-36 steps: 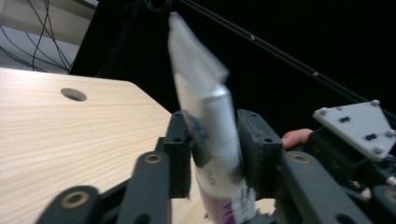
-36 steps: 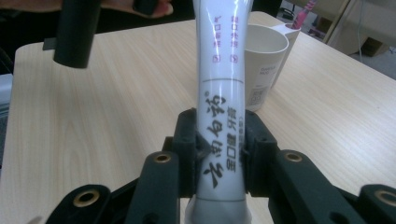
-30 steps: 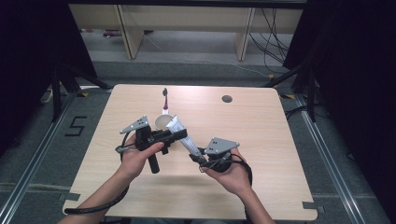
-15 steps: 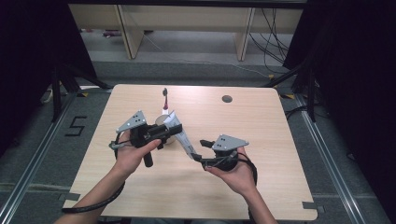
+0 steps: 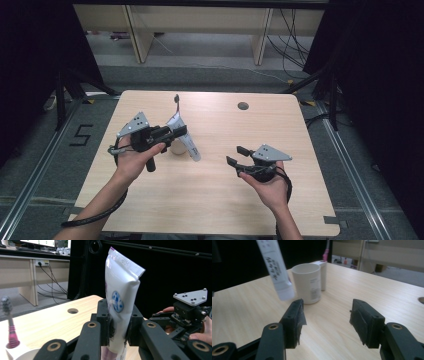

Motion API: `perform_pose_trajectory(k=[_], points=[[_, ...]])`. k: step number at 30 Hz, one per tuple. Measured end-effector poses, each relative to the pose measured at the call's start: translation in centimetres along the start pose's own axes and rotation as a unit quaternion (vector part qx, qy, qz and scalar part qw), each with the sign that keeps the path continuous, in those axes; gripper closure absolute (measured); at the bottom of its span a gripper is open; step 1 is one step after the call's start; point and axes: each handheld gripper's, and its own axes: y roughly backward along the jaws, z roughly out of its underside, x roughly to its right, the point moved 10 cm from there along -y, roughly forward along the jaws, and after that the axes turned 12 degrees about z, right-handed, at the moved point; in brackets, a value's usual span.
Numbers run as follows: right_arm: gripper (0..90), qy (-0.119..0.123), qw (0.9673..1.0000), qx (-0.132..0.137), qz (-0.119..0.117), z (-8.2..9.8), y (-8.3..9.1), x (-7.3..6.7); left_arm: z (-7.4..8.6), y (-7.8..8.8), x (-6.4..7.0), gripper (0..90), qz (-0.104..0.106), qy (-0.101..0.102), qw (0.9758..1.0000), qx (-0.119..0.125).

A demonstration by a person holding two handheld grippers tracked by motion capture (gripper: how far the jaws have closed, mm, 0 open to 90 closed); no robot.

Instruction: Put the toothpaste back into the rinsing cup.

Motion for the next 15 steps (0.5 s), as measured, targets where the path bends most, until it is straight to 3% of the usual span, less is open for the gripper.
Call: perform_pose_trajectory(k=[2, 3, 4, 5, 7, 8, 12, 15], points=[[44.8, 0.0, 0.9999, 0.009, 0.014, 0.0, -0.1, 0.9, -0.3, 0.2, -0.2, 76.7, -0.001, 0.0, 1.0, 0.003], [44.8, 0.013, 0.9994, 0.018, 0.025, -0.1, -0.1, 1.5, -0.5, 0.3, -0.3, 76.7, -0.004, 0.0, 1.0, 0.005], [44.8, 0.003, 0.9993, 0.023, 0.027, -0.1, -0.1, 1.7, -0.6, 0.4, -0.4, 76.7, -0.005, -0.003, 1.0, 0.005], [44.8, 0.003, 0.9993, 0.023, 0.027, -0.1, -0.1, 1.7, -0.6, 0.4, -0.4, 76.7, -0.005, -0.003, 1.0, 0.005], [44.7, 0.008, 0.9984, 0.021, 0.051, 0.2, -0.2, 2.8, -1.0, 0.6, -0.7, 76.8, -0.011, -0.011, 0.9999, 0.004], [44.7, -0.01, 0.9984, 0.019, 0.052, 0.4, -0.2, 2.8, -1.1, 0.7, -0.8, 76.8, -0.012, -0.012, 0.9998, 0.004], [44.7, -0.007, 0.9977, 0.019, 0.065, 0.8, -0.3, 3.5, -1.4, 0.9, -1.1, 76.8, -0.02, -0.015, 0.9997, 0.004], [44.7, -0.028, 0.9974, 0.001, 0.067, 1.4, -0.2, 3.3, -1.6, 1.1, -1.5, 76.8, -0.03, -0.026, 0.9992, -0.002]])
